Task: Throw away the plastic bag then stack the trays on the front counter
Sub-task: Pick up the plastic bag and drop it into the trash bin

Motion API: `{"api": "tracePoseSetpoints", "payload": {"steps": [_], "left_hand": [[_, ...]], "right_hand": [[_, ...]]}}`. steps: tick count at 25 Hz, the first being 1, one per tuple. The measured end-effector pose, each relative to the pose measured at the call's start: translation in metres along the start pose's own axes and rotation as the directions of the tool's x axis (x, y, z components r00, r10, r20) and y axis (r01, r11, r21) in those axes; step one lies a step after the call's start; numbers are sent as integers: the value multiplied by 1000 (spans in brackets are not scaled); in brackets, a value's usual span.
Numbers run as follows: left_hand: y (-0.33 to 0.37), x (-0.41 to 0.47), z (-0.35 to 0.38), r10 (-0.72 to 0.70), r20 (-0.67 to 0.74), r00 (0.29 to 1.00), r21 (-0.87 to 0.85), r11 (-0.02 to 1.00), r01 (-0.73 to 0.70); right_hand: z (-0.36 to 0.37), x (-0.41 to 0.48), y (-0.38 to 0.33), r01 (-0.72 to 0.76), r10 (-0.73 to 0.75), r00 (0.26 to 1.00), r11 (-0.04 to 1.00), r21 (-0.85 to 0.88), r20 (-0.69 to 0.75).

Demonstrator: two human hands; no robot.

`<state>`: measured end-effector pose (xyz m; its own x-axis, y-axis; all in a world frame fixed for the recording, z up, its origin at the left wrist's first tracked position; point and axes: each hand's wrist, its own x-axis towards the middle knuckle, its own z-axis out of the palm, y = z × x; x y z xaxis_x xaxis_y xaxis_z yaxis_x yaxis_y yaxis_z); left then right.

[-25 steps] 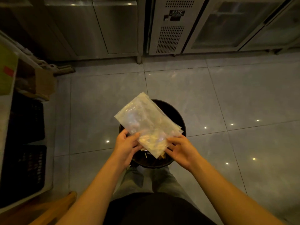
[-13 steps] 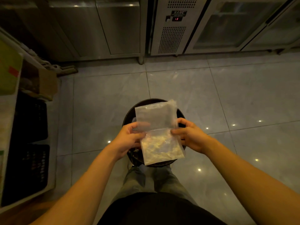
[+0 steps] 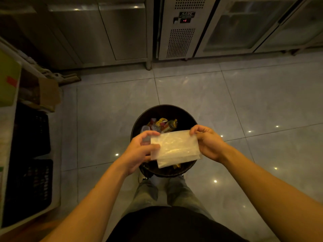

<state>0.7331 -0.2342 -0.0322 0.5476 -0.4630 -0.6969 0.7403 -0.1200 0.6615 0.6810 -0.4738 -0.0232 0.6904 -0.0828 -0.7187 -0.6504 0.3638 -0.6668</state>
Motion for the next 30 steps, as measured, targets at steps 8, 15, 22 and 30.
{"api": "tracePoseSetpoints", "payload": {"steps": [8,15,22,30], "left_hand": [[-23,18,8,14,-328,945,63,998,7],[-26,30,8,8,-305,952,264,961,77],[-32,43,-12,62,-148,987,652,757,50],[-21,24,15,178,23,984,781,611,-129]], "right_hand": [[6,-5,30,-144,114,988,913,-382,-101],[27,13,46,-63,-30,970,928,-368,-241],[31,10,57,-78,-73,925,924,-374,-374],[29,-29,72,-67,-79,906,943,-326,-416]]}}
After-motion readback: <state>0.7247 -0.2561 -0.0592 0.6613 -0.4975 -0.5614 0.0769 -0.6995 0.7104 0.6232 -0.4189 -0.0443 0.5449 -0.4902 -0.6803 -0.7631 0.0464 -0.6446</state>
